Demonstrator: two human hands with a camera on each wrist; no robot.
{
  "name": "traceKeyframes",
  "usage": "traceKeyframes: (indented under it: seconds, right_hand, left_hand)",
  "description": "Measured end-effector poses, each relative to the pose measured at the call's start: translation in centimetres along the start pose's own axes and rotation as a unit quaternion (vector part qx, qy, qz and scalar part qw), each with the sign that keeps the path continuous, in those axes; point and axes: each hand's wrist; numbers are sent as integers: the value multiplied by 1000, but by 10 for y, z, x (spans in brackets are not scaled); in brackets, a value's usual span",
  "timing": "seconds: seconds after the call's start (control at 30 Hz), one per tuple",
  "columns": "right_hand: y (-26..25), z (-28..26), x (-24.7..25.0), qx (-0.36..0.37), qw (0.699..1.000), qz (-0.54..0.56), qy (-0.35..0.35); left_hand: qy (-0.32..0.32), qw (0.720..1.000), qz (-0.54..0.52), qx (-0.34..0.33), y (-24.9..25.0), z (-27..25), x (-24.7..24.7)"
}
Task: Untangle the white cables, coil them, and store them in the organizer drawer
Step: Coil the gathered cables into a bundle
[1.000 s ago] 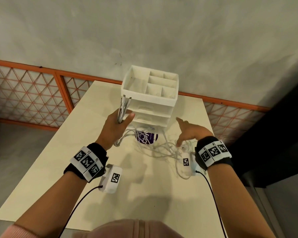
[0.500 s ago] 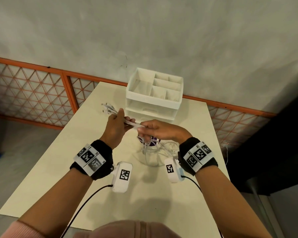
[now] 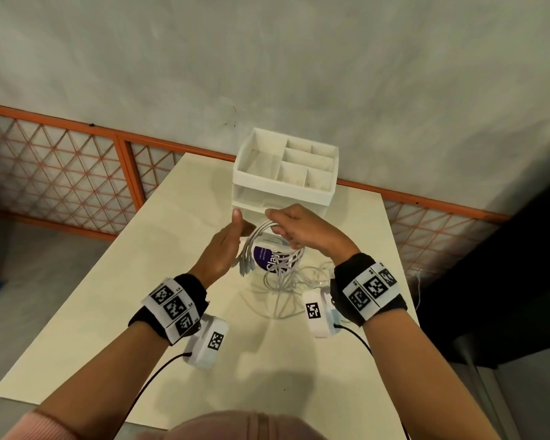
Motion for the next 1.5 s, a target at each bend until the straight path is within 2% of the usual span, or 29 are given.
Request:
traceKeyframes:
  seconds: [0.1,0.23,0.3,0.4,0.5,0.53,0.67,0.73,0.97,1.03,1.13,1.3,1.4,1.5]
  right_hand:
    - [-1,1,3,-15,999,34,-5]
    - [2,-1,15,-30,999,43,-3]
    - [11,-4,20,-24,998,66,-9]
    - [36,-10,21,-29,990,117,-66]
    - [59,-13,6,-41,981,160,-105]
    - [62,-12,0,-45,977,187,-90]
    - [50,-5,-12,-72,964,248,57]
    - [40,-2,-15,-72,963,246,87]
    - [33,5,-32,-82,970,215,85]
    - [37,9,-34,-97,970,205,91]
    - [38,10,-33,-93,978,171,76]
    - [28,0,-25,-70,988,138,24]
    - [22,-8,-23,-56,990,125,13]
    - [29,-14,-22,-29,997,76,-16]
  left_hand:
    - [-83,995,-55,-9,8,-4,-8]
    - [-147,979,-139,35,14,-17,-12]
    - [-128,980,-151,27,21,-17,-8]
    - [-89,983,-157,-16,35,-11,4]
    - [-78,984,-155,-32,40,-6,10]
    - [-77,984,-155,-30,39,-6,9]
    - [-59,987,-150,-25,24,-7,-5]
    - [-58,987,-146,-23,18,-10,-15]
    - [-61,988,-104,-96,16,-9,-34]
    - [-63,988,-105,-93,15,-11,-36]
    - [-56,988,-122,-73,12,-12,-39]
    - [-51,989,-110,-79,12,-8,-40]
    - [-20,991,-80,-108,22,-9,-39]
    - [72,988,-67,-114,28,-3,-30]
Point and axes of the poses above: each hand's wrist, its own z-axis towards the middle knuckle, its own x-axis out of the back of the hand, y = z × x, and after that the axes turned 7 degrees about y, right-handed
